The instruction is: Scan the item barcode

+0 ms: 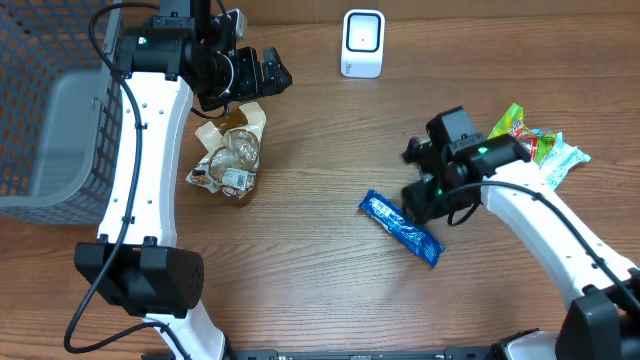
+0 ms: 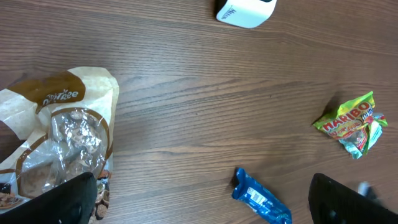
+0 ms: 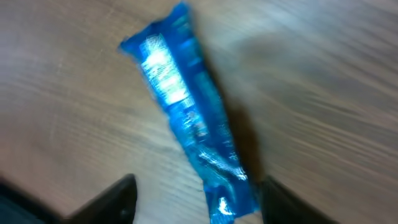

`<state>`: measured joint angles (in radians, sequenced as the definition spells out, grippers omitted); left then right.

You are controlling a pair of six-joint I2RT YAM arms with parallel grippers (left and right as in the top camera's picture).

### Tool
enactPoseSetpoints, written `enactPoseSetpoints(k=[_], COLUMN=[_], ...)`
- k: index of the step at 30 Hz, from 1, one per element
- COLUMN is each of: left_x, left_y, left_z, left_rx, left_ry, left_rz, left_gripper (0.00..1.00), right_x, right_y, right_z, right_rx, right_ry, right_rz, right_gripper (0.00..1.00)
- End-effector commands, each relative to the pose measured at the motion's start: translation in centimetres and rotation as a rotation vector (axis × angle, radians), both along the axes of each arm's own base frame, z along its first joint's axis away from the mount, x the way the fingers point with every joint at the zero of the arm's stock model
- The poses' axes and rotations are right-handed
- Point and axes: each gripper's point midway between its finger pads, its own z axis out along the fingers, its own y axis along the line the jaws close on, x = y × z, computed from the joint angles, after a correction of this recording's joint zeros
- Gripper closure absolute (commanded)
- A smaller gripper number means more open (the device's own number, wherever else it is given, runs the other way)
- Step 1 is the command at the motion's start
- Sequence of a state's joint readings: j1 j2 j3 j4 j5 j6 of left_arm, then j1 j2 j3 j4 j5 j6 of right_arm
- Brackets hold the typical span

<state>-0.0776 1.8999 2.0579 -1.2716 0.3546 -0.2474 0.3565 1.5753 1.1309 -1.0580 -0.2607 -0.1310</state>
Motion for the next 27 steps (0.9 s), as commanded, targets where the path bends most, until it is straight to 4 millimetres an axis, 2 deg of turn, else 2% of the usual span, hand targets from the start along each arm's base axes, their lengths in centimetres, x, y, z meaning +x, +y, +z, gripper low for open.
enactPoseSetpoints(k=[1, 4, 6, 7, 14, 20, 22, 25, 27], left_x=[0.0, 0.0, 0.0, 0.0, 0.0, 0.0, 0.0, 0.0, 0.0], left_y=[0.4, 0.4, 0.4, 0.4, 0.4, 0.4, 0.4, 0.4, 0.4], left_z=[0.9, 0.9, 0.9, 0.9, 0.9, 0.9, 0.9, 0.9, 0.9], left_rx=[0.011, 0.011, 0.011, 0.011, 0.011, 0.011, 0.011, 0.011, 0.011], left_ry=[-0.032, -0.032, -0.032, -0.032, -0.032, -0.032, -0.032, -0.032, -0.032], left_rz=[-0.004, -0.004, -0.004, -0.004, -0.004, -0.004, -0.004, -0.004, -0.004], left_gripper=[0.0, 0.0, 0.0, 0.0, 0.0, 0.0, 0.0, 0.0, 0.0], right_x=[-1.9, -2.7, -2.9, -2.9, -2.7, -2.7, -2.7, -3.0, -3.0], right_y=[1.4, 1.2, 1.1, 1.1, -0.5, -1.1, -1.1, -0.7, -0.6], right_z=[-0.1, -1.3, -2.2, -2.8, -6.3, -7.2, -7.2, -7.1, -7.0], right_rx=[0.094, 0.094, 0.096, 0.095, 0.018, -0.015, -0.012, 0.014, 0.022], right_ry=[0.021, 0.045, 0.042, 0.034, -0.03, -0.047, -0.044, -0.031, -0.021], right_rz=[0.102, 0.101, 0.102, 0.102, 0.092, 0.087, 0.081, 0.08, 0.058], right_gripper=[0.3, 0.3, 0.2, 0.19, 0.21, 0.26, 0.32, 0.52, 0.69])
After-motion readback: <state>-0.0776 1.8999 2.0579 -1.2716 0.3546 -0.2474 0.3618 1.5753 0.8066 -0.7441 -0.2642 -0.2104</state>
